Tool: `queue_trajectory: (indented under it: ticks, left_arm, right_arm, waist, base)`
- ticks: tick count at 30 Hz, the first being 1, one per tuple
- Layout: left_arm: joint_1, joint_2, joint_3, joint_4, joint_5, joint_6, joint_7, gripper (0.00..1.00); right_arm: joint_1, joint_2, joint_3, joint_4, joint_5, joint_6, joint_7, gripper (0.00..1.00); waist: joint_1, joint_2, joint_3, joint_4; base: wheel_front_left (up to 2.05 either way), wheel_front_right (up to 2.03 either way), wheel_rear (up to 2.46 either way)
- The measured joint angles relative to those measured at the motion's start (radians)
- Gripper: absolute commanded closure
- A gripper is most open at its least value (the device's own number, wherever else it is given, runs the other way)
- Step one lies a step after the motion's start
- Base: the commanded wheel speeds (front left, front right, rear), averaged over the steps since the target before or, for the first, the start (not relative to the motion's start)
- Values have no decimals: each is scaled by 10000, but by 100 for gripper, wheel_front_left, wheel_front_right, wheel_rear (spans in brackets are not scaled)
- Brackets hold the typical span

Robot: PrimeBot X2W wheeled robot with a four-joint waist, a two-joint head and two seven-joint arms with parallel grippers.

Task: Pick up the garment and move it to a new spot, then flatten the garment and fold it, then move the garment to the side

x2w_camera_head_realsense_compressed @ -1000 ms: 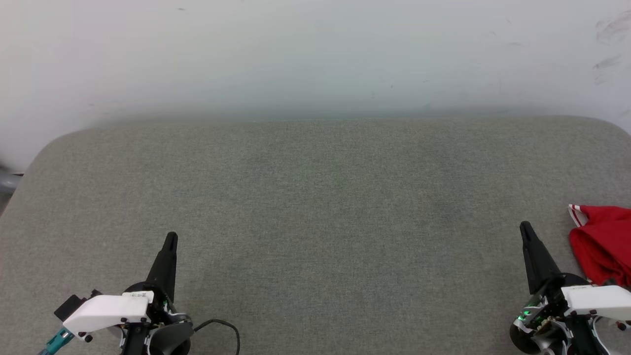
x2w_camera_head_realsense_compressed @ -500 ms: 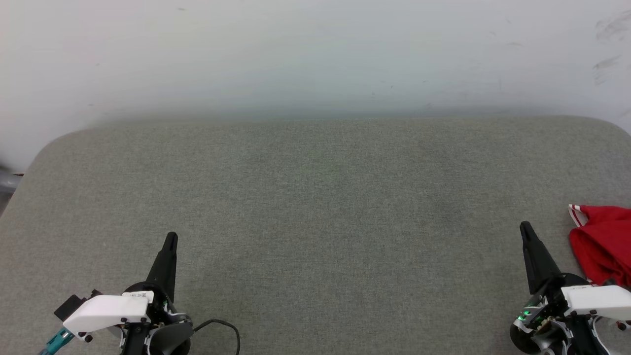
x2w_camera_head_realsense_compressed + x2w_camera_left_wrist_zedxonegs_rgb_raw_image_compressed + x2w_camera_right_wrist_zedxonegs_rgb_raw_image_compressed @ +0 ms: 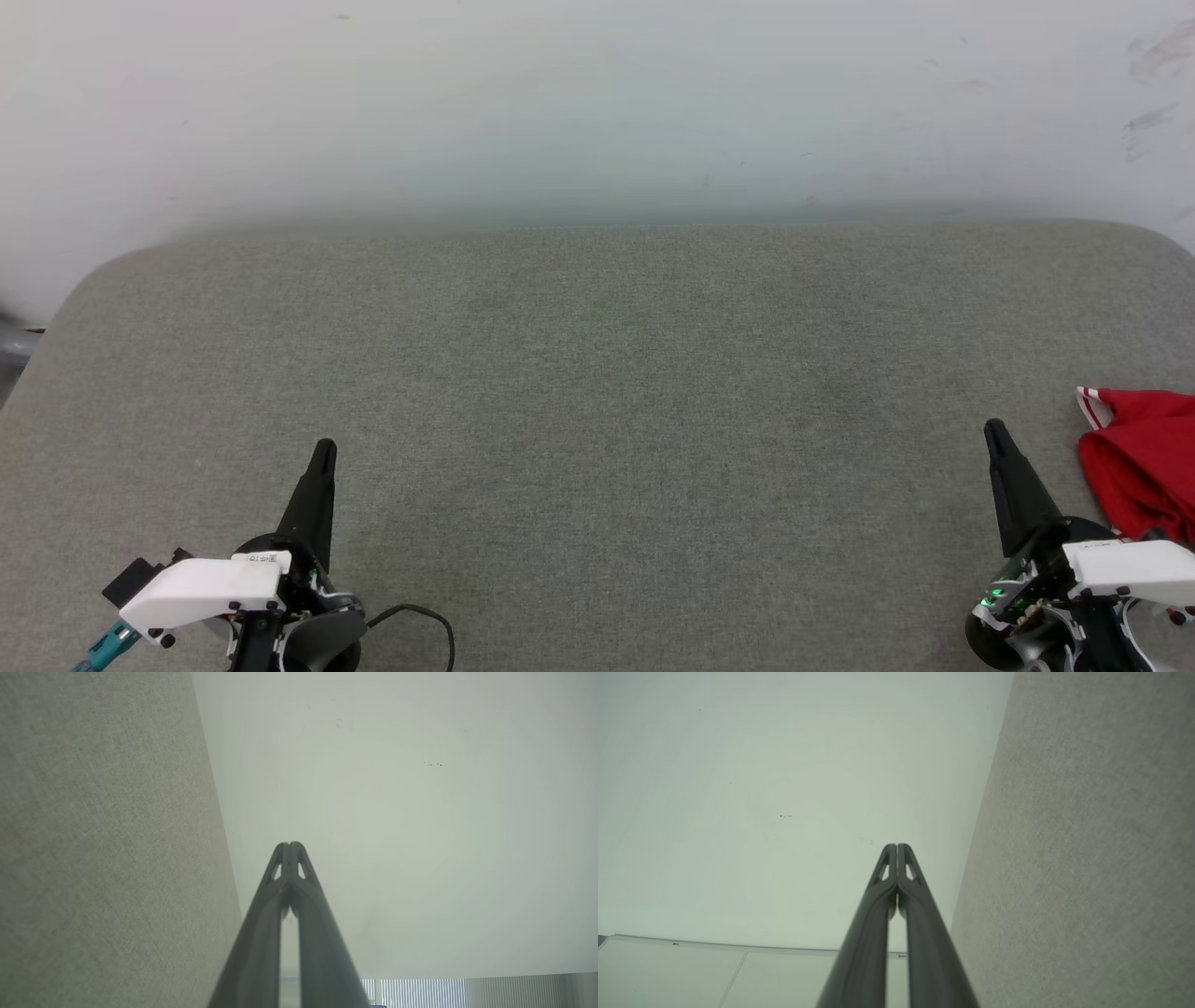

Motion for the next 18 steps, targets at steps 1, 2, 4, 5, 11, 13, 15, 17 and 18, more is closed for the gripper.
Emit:
queue_trajectory:
  ticks: [1, 2, 4, 5, 11, 13, 15, 17, 18]
  left_arm:
    - [0, 0, 0, 0, 2, 0, 0, 100]
    - [0, 0, 0, 0, 2, 0, 2, 100]
    - [0, 0, 0, 0, 2, 0, 0, 100]
    - [0, 0, 0, 0, 2, 0, 0, 100]
    - [0, 0, 0, 0, 2, 0, 0, 100]
    - [0, -2, 0, 0, 2, 0, 0, 100]
    - [0, -2, 0, 0, 0, 0, 0, 100]
    - [0, -2, 0, 0, 0, 0, 0, 100]
    - [0, -2, 0, 0, 0, 0, 0, 100]
  right_arm:
    - [0, 0, 0, 0, 0, 0, 0, 100]
    - [0, 0, 0, 0, 0, 0, 0, 100]
    - [0, 2, 0, 0, 0, 0, 0, 100]
    - [0, 2, 0, 0, 0, 0, 0, 100]
    - [0, 4, -2, 0, 0, 0, 0, 100]
    - [0, 4, -4, 0, 0, 0, 0, 100]
    - [0, 4, -4, 0, 0, 0, 0, 100]
    - [0, 4, -4, 0, 0, 0, 0, 100]
    - [0, 4, -4, 0, 0, 0, 0, 100]
  waist:
    - [0, 0, 0, 0]
    - [0, 0, 0, 0]
    - [0, 0, 0, 0]
    - [0, 0, 0, 0]
    - [0, 0, 0, 0]
    - [0, 0, 0, 0]
    - [0, 0, 0, 0]
    - [0, 0, 0, 0]
    - [0, 0, 0, 0]
  base:
    - [0, 0, 0]
    - [0, 0, 0]
    - [0, 0, 0]
    - [0, 0, 0]
    - [0, 0, 0]
    - [0, 0, 0]
    - [0, 0, 0]
    - [0, 0, 0]
    - [0, 0, 0]
